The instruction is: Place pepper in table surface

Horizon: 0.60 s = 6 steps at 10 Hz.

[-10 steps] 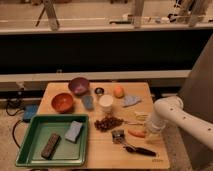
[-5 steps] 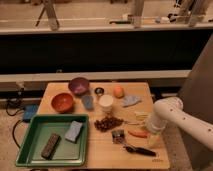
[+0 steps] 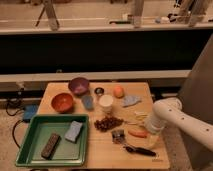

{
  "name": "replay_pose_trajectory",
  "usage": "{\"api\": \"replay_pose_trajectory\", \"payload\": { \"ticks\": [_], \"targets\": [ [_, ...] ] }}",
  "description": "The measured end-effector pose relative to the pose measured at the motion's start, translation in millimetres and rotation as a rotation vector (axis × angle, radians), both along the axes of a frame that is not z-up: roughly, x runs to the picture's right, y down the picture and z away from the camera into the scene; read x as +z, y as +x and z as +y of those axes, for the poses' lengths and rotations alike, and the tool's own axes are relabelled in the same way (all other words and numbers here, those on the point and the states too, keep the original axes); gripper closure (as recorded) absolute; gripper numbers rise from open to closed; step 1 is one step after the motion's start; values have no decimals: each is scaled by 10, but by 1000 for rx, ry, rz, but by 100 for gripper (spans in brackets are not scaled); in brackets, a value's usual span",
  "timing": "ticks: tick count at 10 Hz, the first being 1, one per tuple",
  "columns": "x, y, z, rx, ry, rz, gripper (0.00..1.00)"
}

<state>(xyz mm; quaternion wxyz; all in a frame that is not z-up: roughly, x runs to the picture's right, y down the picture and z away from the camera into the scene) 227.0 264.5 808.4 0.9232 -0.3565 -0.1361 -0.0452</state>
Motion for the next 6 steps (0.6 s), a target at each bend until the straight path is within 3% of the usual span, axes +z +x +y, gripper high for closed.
{"api": "replay_pose_trajectory", "payload": {
  "ticks": [2,6],
  "targets": [
    [-41,6,-10,-4,20,2,31],
    [-64,5,-24,-7,36,15,72]
  ]
}}
